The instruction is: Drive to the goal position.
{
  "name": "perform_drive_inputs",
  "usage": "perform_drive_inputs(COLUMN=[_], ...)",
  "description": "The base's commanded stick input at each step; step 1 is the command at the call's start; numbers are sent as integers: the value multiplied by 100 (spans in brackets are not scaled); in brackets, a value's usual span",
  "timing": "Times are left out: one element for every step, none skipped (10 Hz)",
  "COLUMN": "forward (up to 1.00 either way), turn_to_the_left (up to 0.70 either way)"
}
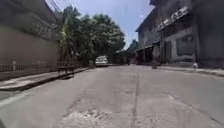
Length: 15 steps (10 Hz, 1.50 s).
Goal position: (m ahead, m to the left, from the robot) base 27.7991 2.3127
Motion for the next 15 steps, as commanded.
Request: perform_drive_inputs(forward=[89,89,88,88,88,86,84,83,82,80,78,77,77,76,76], turn_to_the_left=[1,1,1,1,1,1,1,1,1,1,1,1,1,1,1])
